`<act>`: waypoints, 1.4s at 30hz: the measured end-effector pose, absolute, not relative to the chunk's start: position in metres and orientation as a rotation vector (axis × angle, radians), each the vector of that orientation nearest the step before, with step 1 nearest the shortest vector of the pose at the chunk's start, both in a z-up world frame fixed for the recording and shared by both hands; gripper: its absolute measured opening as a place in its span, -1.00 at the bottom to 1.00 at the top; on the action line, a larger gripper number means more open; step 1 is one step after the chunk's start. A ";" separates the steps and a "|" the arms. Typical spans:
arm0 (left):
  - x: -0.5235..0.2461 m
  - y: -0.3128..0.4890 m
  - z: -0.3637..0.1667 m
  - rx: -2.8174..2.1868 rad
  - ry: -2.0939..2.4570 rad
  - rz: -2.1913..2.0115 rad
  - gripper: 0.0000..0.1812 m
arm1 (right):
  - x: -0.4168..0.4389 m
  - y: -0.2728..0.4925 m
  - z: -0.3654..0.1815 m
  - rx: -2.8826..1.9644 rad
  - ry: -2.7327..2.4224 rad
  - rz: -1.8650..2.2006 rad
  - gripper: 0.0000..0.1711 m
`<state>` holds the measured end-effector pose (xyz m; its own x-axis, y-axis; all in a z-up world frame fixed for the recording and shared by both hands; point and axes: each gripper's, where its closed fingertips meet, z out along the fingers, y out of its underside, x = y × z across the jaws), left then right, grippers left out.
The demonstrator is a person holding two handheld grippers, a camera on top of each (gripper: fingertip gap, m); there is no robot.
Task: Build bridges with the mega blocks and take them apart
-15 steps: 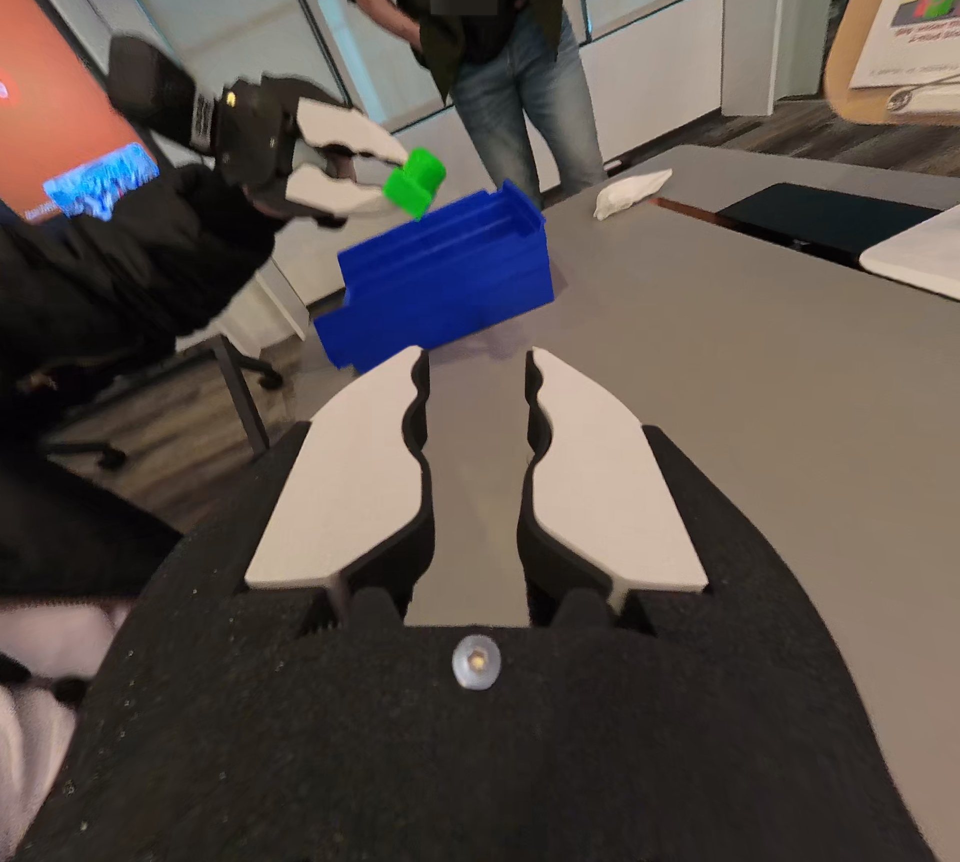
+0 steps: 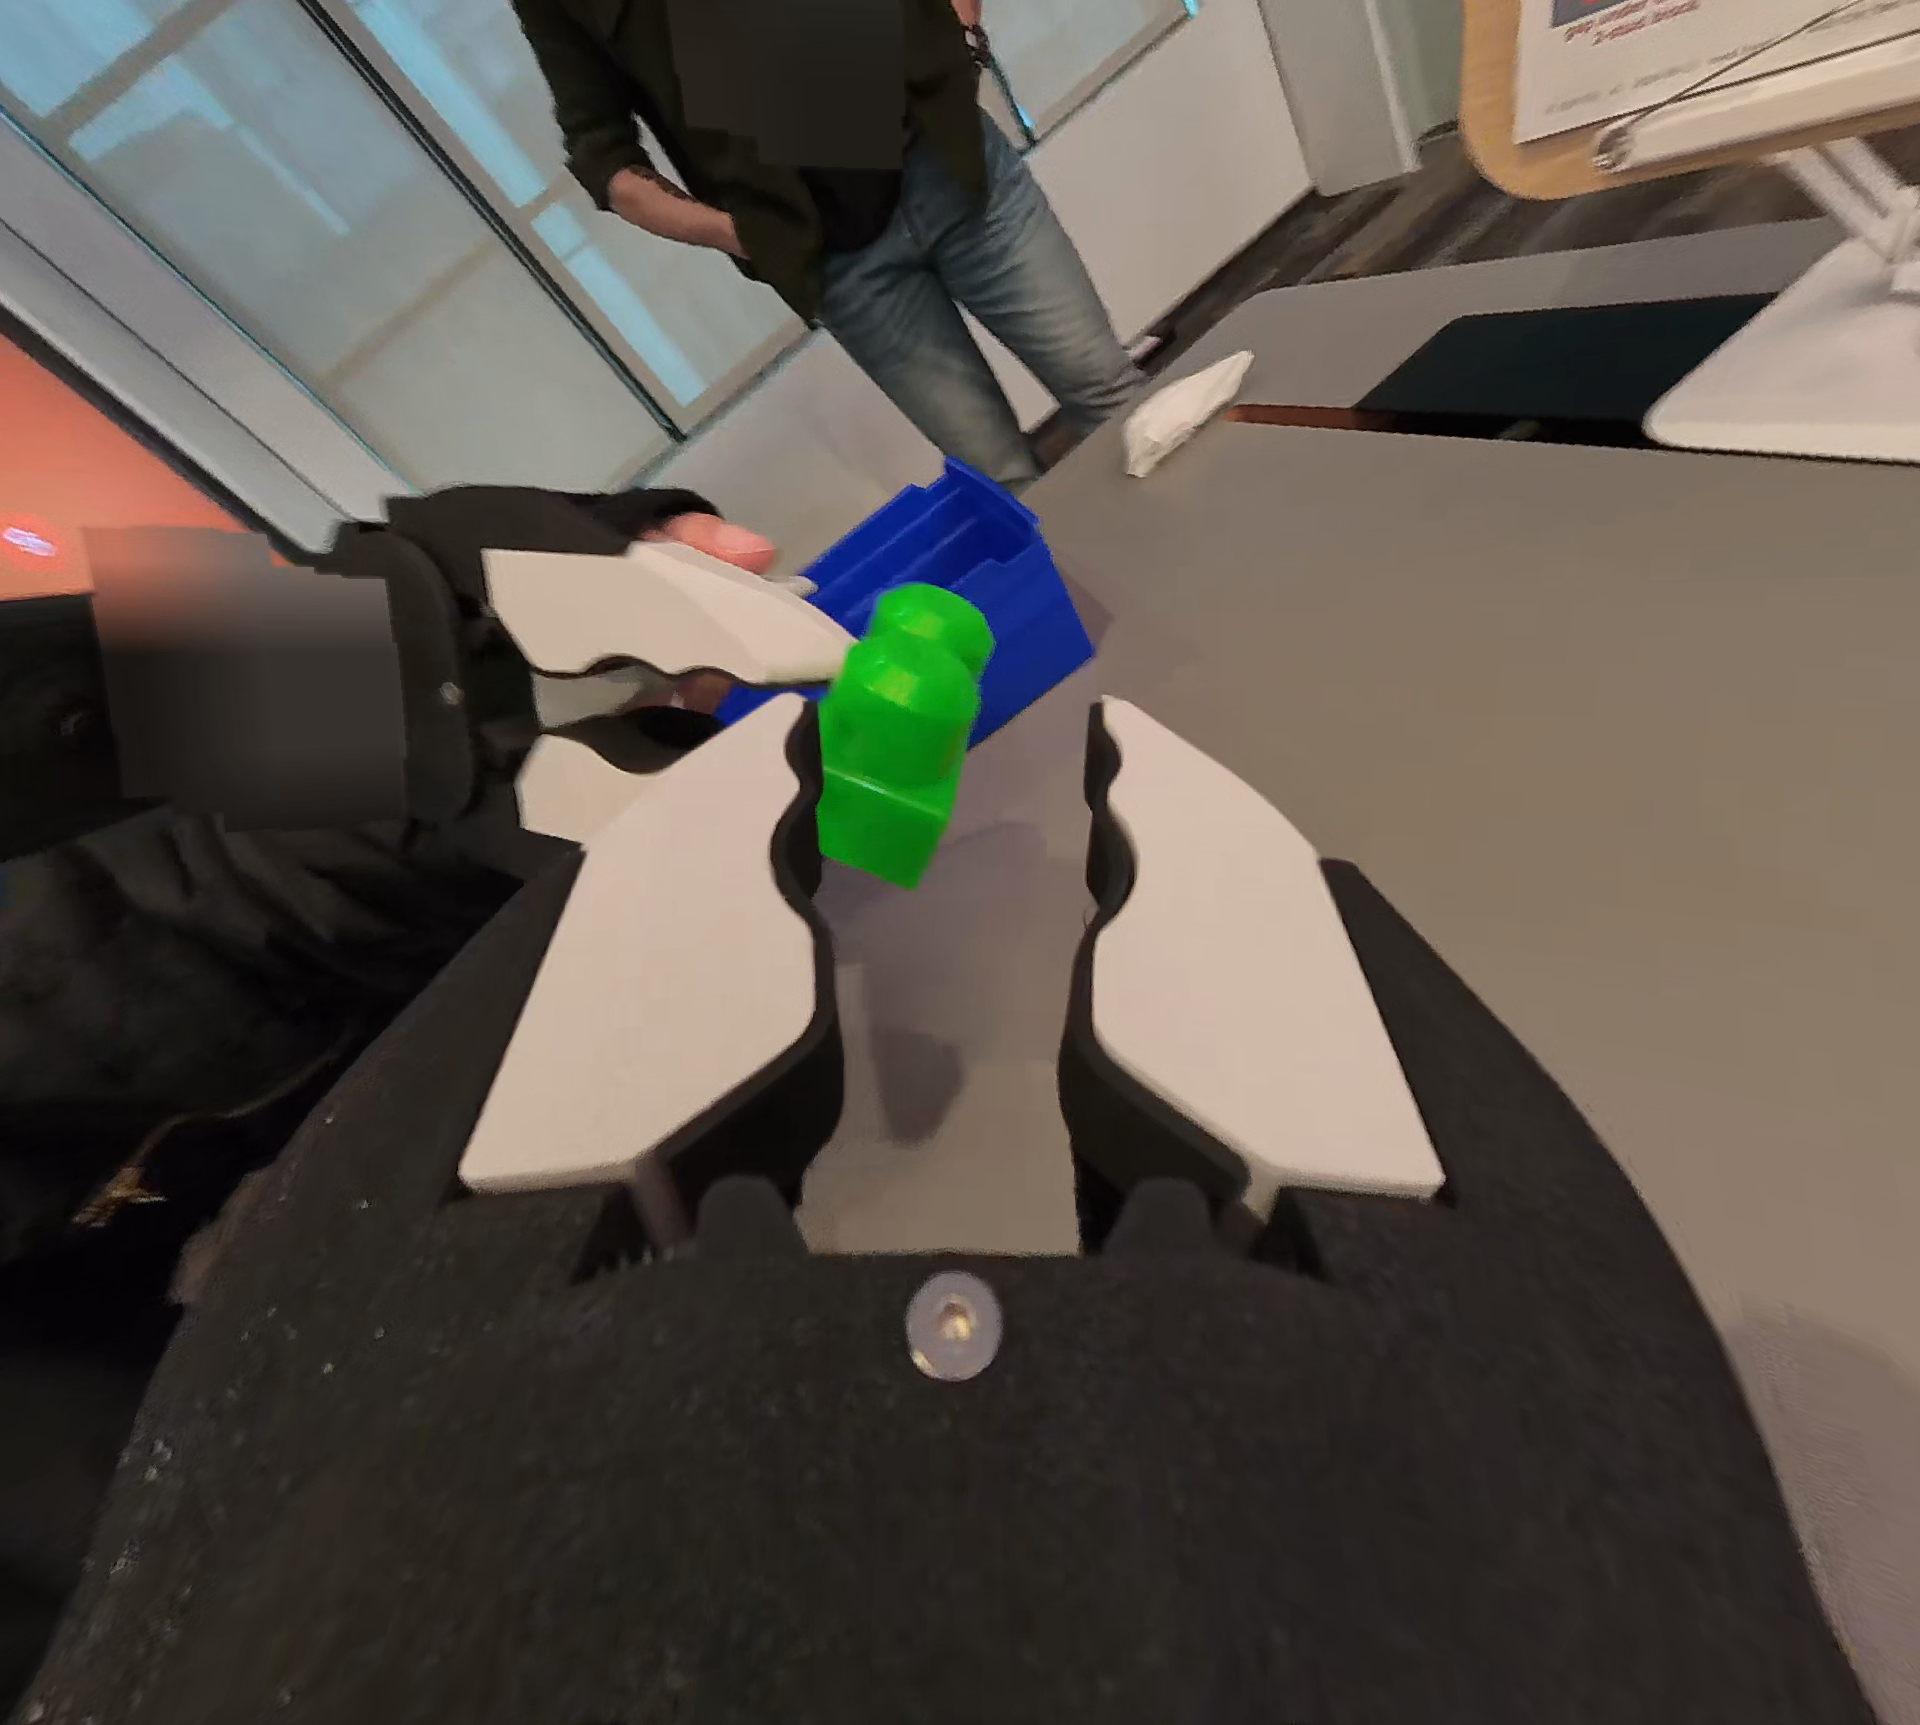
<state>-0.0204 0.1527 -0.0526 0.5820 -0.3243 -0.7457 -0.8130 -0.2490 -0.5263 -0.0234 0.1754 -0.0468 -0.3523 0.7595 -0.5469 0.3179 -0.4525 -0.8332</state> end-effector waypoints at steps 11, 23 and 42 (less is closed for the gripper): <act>-0.012 0.160 -0.054 -1.812 0.900 0.606 -0.77 | -0.027 0.173 -0.052 -1.563 -1.419 1.909 -0.65; -0.026 0.111 -0.076 -1.894 0.485 0.194 -0.59 | 0.014 0.225 -0.121 -1.373 -1.683 1.639 -0.66; -0.056 0.091 -0.133 -1.951 0.048 -0.016 -0.51 | 0.051 0.276 -0.218 -1.166 -1.965 1.189 -0.65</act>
<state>-0.0562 0.0913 -0.1333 0.9991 -0.0416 -0.0114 -0.0260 -0.3708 -0.9283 0.0505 0.2761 -0.2178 -0.4662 0.8843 0.0239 0.3890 0.2292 -0.8922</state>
